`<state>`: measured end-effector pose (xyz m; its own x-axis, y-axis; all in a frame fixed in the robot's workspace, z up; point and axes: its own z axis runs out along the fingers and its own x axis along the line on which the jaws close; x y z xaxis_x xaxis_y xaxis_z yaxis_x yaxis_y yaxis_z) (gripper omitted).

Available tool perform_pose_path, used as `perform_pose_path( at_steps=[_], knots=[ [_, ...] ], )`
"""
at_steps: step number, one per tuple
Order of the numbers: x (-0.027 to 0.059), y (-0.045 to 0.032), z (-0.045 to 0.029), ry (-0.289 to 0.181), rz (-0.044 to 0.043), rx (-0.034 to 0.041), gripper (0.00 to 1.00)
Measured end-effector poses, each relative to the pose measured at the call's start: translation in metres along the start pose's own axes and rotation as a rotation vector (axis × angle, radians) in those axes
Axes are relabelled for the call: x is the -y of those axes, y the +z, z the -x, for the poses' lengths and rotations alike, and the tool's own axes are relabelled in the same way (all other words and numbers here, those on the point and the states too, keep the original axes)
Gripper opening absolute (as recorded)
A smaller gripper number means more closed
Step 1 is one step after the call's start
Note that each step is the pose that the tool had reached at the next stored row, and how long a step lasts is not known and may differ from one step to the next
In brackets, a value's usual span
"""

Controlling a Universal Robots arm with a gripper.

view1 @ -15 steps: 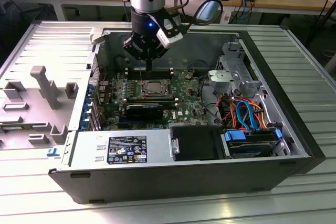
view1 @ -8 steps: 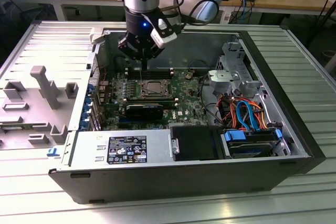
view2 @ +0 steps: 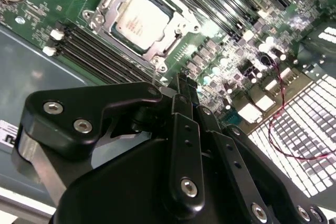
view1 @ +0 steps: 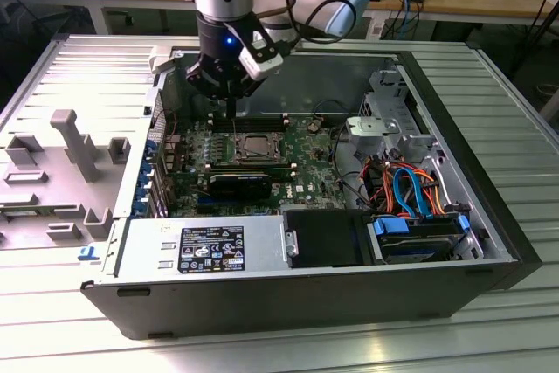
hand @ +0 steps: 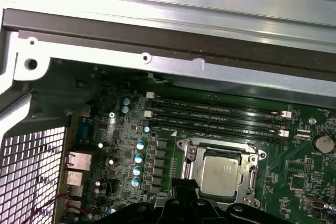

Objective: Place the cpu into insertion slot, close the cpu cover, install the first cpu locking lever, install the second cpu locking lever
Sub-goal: 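Install the first cpu locking lever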

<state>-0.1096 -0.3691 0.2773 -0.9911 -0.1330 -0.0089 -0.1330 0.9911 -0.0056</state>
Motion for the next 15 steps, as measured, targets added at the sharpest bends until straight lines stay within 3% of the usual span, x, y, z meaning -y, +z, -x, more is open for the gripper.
perform_pose_path(
  at_steps=[2, 5, 6, 15],
  knots=[
    [-0.0016, 0.0005, -0.0056, 0.011, -0.0001, -0.0001, 0.11],
    [-0.0056, 0.0026, -0.0051, 0.036, -0.0004, -0.0003, 0.11],
    [-0.0107, 0.0035, -0.0045, 0.037, -0.0003, -0.0003, 0.11],
    [-0.0126, 0.0035, -0.0043, 0.037, -0.0003, -0.0003, 0.11]
  ],
)
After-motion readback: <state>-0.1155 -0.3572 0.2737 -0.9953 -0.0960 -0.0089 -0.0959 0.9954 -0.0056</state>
